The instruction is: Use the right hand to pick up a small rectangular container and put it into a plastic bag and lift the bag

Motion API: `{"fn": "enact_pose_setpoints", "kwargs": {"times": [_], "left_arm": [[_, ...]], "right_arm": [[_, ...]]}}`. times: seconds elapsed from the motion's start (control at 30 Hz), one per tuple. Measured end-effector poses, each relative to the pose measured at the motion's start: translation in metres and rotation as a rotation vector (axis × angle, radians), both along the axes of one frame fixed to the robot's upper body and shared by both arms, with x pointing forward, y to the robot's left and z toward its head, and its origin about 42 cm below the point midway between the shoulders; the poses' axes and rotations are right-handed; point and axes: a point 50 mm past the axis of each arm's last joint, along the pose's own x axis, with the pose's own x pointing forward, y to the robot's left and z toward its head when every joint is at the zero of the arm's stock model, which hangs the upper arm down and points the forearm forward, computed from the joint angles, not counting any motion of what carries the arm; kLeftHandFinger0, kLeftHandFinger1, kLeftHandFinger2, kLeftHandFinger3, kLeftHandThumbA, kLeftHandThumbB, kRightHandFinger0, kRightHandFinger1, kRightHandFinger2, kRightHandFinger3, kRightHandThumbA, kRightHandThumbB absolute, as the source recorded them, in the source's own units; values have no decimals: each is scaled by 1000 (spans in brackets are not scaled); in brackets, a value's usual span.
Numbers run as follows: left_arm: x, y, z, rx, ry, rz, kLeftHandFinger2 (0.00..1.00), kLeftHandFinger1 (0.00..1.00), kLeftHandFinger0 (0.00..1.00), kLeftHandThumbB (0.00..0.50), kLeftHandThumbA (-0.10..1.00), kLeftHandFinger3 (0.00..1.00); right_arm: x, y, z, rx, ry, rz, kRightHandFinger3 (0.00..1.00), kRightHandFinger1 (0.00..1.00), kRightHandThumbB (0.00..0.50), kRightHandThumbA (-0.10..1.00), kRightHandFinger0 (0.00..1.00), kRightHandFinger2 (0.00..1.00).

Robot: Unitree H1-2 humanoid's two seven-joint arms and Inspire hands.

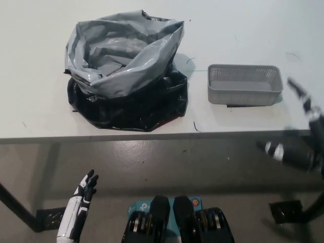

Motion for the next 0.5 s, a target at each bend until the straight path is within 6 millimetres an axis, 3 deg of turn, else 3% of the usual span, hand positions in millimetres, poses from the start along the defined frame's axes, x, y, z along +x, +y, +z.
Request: {"fn": "enact_pose_setpoints", "kwargs": {"times": [0.1, 0.2, 0.37, 0.5], "left_arm": [[0, 0, 0, 0, 1, 0, 1000, 1000, 1000, 249, 1000, 1000], [0, 0, 0, 1, 1, 0, 1000, 1000, 1000, 248, 1000, 1000], [0, -1, 0, 2, -1, -1, 1000, 1000, 1000, 262, 1000, 1000], [1, -1, 1, 5, -4, -3, 1000, 1000, 1000, 279, 1000, 1000]], "right_arm": [[34, 0, 45, -103, -41, 14, 1000, 1000, 500, 1000, 1000, 1000], [64, 7, 76, -180, -27, 22, 1000, 1000, 500, 1000, 1000, 1000], [115, 24, 110, -312, 66, 33, 1000, 1000, 500, 1000, 1000, 1000], [149, 39, 123, -422, 177, 29, 1000, 1000, 500, 1000, 1000, 1000]]}}
